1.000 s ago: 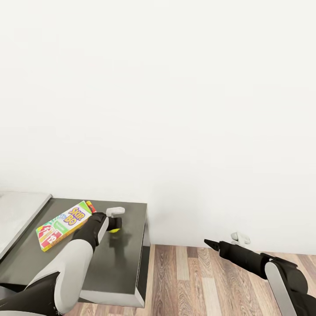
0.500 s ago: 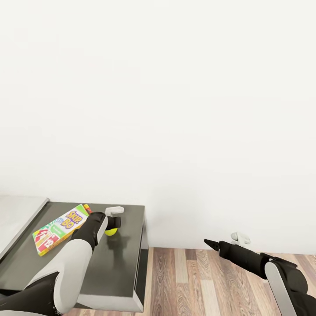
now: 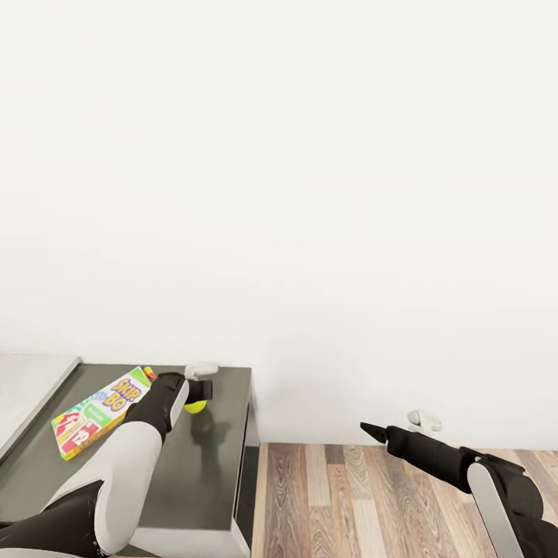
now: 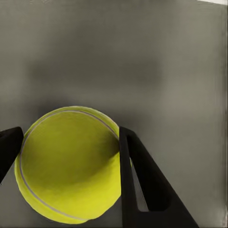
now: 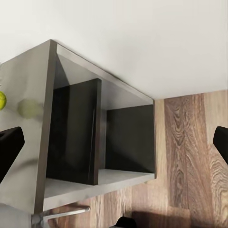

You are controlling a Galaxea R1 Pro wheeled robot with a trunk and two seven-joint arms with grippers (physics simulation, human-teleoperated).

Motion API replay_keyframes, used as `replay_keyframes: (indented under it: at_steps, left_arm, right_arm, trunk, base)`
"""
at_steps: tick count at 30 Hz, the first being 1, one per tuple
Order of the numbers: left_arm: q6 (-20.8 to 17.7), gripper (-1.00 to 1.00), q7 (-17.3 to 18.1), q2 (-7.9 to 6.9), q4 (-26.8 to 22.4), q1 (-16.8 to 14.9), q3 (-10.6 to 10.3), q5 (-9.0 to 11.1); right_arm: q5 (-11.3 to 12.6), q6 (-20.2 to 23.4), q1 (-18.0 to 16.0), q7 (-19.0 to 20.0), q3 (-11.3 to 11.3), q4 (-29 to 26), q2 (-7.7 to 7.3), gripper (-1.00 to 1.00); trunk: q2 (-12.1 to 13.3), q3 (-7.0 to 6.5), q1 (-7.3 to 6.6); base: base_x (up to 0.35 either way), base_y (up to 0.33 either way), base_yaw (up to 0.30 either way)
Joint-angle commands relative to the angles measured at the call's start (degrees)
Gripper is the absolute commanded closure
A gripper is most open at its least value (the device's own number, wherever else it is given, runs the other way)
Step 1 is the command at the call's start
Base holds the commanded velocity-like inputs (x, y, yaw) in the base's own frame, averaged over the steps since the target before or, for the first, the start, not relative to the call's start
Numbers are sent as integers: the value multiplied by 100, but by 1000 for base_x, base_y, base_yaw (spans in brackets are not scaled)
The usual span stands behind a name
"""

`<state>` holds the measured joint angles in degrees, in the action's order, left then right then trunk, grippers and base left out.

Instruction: Put all the toys in the child's room - the three board games (two on the bed and one on the table), the two jigsaw puzzles on the table, and the tennis ball on the table - inside the toy box on the table in the child's room.

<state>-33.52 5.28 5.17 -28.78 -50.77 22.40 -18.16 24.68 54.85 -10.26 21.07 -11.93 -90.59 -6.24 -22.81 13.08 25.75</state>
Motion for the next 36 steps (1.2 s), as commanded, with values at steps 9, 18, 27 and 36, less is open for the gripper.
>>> replay_keyframes:
  at_steps: [9,18,27,36]
  left_arm:
    - [-856,100,2385,-586,-703,6,83,-31]
    - [-1112,100,6650,-1988,-858,197,98,-31]
    - [-1038,100,8472,-2513,-901,821,831,17]
    - [-1042,100,8472,-2551,-944,872,1107,27]
  right_arm:
    - [23,33,30,461,-43,-18,-67,-100]
    - [40,-94,41,1974,-102,-20,-61,-100]
    - [50,-539,59,2622,-50,-20,28,-100]
    - [55,-937,65,2669,-20,2,92,-100]
  trunk:
    - [-11,-69,4]
    - [-11,-150,4]
    - [-11,-221,4]
    - [-11,-231,4]
  base:
    - [0,0,-52]
    - [0,0,-6]
    - [0,0,0]
    - [0,0,0]
